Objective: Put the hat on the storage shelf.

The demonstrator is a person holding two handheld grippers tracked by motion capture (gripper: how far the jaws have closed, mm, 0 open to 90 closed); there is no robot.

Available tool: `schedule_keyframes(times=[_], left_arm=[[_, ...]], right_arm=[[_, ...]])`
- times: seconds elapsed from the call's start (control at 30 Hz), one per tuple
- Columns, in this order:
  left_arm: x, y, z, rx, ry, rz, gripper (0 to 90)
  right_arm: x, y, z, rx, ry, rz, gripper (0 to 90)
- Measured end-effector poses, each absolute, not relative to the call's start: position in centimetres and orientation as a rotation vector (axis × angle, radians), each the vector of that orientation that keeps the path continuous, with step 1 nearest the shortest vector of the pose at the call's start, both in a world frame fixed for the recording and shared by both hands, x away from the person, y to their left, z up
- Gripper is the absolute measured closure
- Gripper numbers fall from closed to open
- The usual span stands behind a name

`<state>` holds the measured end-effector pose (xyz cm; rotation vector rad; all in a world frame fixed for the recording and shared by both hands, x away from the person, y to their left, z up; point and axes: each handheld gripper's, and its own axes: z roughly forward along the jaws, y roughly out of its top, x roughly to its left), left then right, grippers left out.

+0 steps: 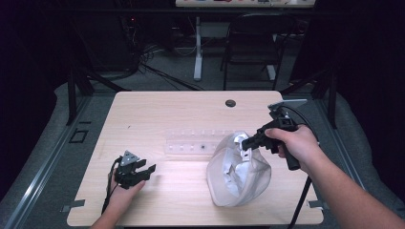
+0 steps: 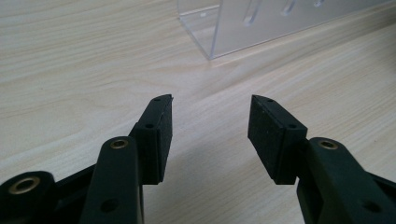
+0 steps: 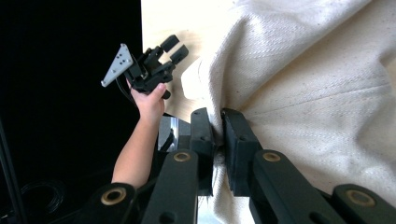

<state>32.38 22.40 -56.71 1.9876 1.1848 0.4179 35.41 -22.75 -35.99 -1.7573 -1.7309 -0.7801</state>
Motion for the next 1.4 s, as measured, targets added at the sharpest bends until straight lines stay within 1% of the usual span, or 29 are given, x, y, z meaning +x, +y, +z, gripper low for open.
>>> schedule_keyframes(times=[0.03, 0.3, 0.4, 0.5, 0.67, 0.7, 0.77, 0.97, 1.0, 1.03, 1.1, 1.17, 1.2, 1.23, 1.4], left_arm=[[32.3, 22.1, -56.7, 1.985, 1.172, 0.422, 50.3], [31.5, 20.9, -56.2, 1.992, 1.12, 0.404, 50.2], [31.2, 20.3, -55.8, 1.979, 1.09, 0.369, 49.6], [31.0, 19.7, -55.7, 1.978, 1.064, 0.376, 49.4], [30.4, 18.4, -54.9, 1.996, 0.995, 0.382, 47.7], [30.2, 17.8, -54.5, 1.969, 0.976, 0.376, 47.0], [30.2, 17.5, -54.2, 1.973, 0.965, 0.371, 46.9], [29.6, 14.5, -52.6, 2.004, 0.853, 0.39, 46.6], [29.6, 14.5, -52.6, 2.004, 0.853, 0.39, 46.4], [29.6, 13.4, -52.0, 2.0, 0.826, 0.38, 45.6], [29.6, 13.1, -51.8, 2.002, 0.811, 0.382, 43.4], [29.5, 11.7, -50.9, 1.991, 0.764, 0.388, 43.3], [29.5, 11.7, -50.9, 1.991, 0.764, 0.388, 43.3], [29.5, 10.7, -50.3, 1.992, 0.736, 0.384, 43.3], [29.4, 8.5, -49.3, 2.018, 0.683, 0.394, 43.3]], right_arm=[[35.4, -23.0, -35.3, -1.759, -1.736, -0.801, 83.7], [36.1, -23.9, -33.5, -1.758, -1.726, -0.906, 83.7], [36.4, -23.9, -32.8, -1.763, -1.715, -0.933, 83.7], [37.0, -23.9, -31.9, -1.742, -1.708, -0.97, 83.7], [37.6, -23.5, -31.3, -1.726, -1.694, -1.0, 83.7], [38.0, -23.2, -31.2, -1.718, -1.685, -1.012, 83.7], [38.1, -23.1, -31.1, -1.715, -1.684, -1.012, 83.7], [39.0, -22.4, -30.9, -1.706, -1.661, -1.039, 83.7], [39.1, -22.4, -30.9, -1.703, -1.661, -1.043, 83.7], [39.2, -22.4, -30.8, -1.705, -1.658, -1.048, 83.7], [39.4, -22.2, -30.8, -1.703, -1.655, -1.052, 83.7], [39.6, -22.2, -30.7, -1.697, -1.659, -1.06, 83.7], [39.7, -22.1, -30.6, -1.699, -1.65, -1.067, 83.7], [39.8, -22.0, -30.5, -1.701, -1.646, -1.074, 83.7], [40.3, -21.8, -30.4, -1.705, -1.638, -1.095, 83.7]])
